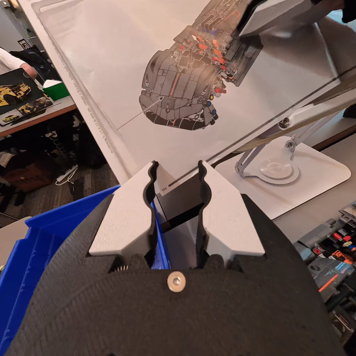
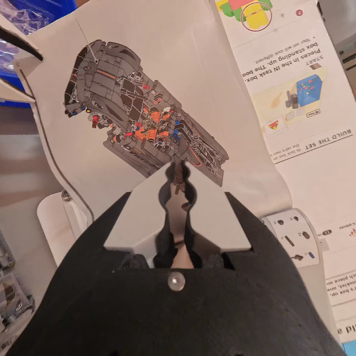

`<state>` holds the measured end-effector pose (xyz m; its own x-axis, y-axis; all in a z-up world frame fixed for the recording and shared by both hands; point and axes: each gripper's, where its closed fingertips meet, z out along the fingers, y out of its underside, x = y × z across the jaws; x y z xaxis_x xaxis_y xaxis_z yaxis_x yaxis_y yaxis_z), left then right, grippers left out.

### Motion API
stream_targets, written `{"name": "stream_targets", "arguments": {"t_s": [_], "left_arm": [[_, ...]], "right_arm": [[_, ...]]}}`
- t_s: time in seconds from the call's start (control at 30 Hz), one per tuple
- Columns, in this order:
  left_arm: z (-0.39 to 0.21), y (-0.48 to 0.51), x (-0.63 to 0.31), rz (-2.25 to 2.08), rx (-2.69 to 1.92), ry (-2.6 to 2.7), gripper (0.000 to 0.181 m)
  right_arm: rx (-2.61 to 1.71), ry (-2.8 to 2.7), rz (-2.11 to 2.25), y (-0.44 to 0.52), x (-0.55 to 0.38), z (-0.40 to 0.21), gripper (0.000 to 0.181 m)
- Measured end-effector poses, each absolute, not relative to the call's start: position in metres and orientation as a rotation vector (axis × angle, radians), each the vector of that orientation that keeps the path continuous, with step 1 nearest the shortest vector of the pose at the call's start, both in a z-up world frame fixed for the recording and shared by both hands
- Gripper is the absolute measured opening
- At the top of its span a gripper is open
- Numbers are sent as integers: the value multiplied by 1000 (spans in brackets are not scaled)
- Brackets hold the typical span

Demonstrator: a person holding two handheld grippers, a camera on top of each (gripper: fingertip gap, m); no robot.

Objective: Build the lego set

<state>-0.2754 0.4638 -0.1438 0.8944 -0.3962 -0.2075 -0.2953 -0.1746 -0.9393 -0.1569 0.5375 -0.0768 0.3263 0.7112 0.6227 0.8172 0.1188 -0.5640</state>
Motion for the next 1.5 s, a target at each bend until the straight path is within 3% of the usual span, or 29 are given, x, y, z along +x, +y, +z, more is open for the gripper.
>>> {"name": "stream_targets", "arguments": {"t_s": [0.17, 0.2, 0.23, 0.33, 0.43, 0.87, 1.13, 1.23, 1.37, 1.5], "left_arm": [[-145, 467, -281, -75, -1776, 499, 39], [-146, 467, -281, -79, -1771, 497, 40], [-146, 468, -280, -82, -1767, 501, 40], [-149, 470, -280, -68, -1778, 509, 40], [-149, 470, -280, -61, -1775, 514, 39], [-150, 469, -283, -80, -1779, 504, 37], [-150, 470, -285, -81, -1783, 500, 37], [-151, 470, -286, -88, -1784, 496, 37], [-151, 470, -289, -83, -1793, 479, 35], [-151, 471, -289, -101, -1792, 474, 33]], "right_arm": [[-1587, -1412, -140, 534, -157, -74, 0], [-1564, -1403, -160, 534, -157, -71, 12], [-1555, -1396, -178, 535, -157, -70, 47], [-1534, -1340, -242, 546, -154, -60, 90], [-1598, -1326, -210, 552, -152, -60, 101], [-1644, -1405, -202, 554, -154, -68, 79], [-1642, -1431, -175, 552, -157, -73, 54], [-1617, -1460, -173, 546, -160, -77, 32], [-1592, -1454, -137, 537, -160, -76, 23], [-1545, -1563, -120, 506, -166, -88, 46]]}}
